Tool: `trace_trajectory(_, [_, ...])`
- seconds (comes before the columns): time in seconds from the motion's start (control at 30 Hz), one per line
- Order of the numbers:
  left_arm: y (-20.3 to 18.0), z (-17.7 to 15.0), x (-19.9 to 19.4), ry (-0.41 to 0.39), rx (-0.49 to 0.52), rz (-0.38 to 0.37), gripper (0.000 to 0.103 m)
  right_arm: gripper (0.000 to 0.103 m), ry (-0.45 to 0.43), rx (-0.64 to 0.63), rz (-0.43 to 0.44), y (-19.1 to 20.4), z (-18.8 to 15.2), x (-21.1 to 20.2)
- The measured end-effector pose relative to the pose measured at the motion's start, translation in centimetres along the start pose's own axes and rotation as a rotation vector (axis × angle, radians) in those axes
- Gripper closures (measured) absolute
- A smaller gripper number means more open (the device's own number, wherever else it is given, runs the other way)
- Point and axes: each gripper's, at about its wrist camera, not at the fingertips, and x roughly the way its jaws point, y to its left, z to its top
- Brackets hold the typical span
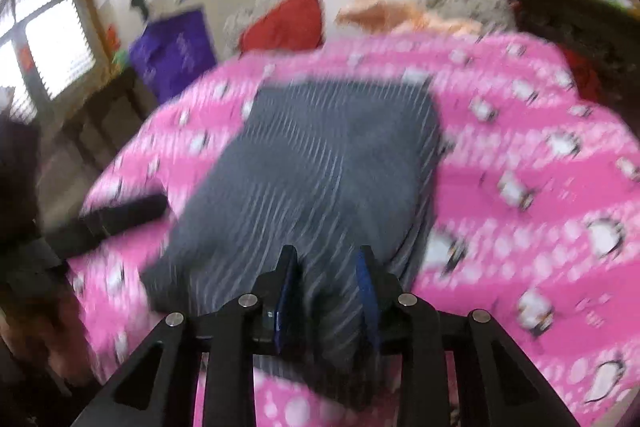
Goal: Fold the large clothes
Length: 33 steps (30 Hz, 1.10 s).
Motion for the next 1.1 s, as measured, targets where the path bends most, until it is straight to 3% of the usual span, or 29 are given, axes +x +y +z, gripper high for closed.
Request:
trace_trajectory(0.13, [0.6,-2.1,2.0,0.042,-0.041,0.036,0.048,0.069,-0.086,0.121,-0.128,-0.1,5.2,-0.5])
trace_trajectory(0.2, [0.4,-2.7,1.7,0.028,-0.038,0.031,0.048,0.068,-0.104,0.197,-0.123,0.0,7.8,0.8])
trace_trajectory(0.3, [0.8,-2.8,1.9,0.042,-0.049,0.01,0.047,0.067,-0.086,0.206,-0.085,0.8,9.7,4.3])
trace_trajectory(0.4, [1.6,-2.9,2.3,0.061,-0.067,-0.017,0.048,0.067,-0.023,0.181,-0.156,0.3,9.1,9.0])
trace_trajectory(0.5, [1.2,-3.3,2.8,0.074,-0.032,-0.024,0.048,0.067,0.037,0.134,-0.256,-1.6,6.3,12.6])
trace_trajectory(0.6, [0.6,-3.8,3.3,0.075,-0.007,-0.004,0.048,0.065,0.023,0.156,-0.219,-3.2,4.0,13.2])
trace_trajectory(0.83, [0.5,-3.6,3.8,0.093,-0.012,0.004,0.048,0.062,0.048,0.177,-0.192,-4.3,4.4,14.3])
trace_trajectory(0.97, [-0.9,-2.9,2.9,0.084,0.048,0.067,0.048,0.059,0.042,0.191,-0.179,-4.1,4.2,13.6])
trace_trajectory(1.1, [-0.4,1.4,0.9,-0.033,0.018,0.096,0.047,0.054,0.036,0.192,-0.172,-4.0,3.3,12.0])
